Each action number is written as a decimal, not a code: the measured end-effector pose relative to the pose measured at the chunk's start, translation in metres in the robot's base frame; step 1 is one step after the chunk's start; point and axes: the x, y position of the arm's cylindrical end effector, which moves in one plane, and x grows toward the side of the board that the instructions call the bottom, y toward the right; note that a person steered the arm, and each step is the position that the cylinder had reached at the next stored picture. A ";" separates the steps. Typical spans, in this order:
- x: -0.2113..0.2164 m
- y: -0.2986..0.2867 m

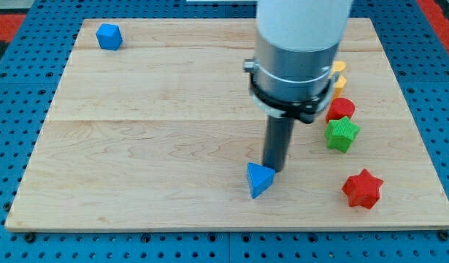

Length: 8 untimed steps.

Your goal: Push the blue triangle to top center

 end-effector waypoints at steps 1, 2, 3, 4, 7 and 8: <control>0.021 0.012; 0.066 -0.022; 0.020 -0.077; -0.022 -0.077; -0.036 -0.052; -0.069 -0.048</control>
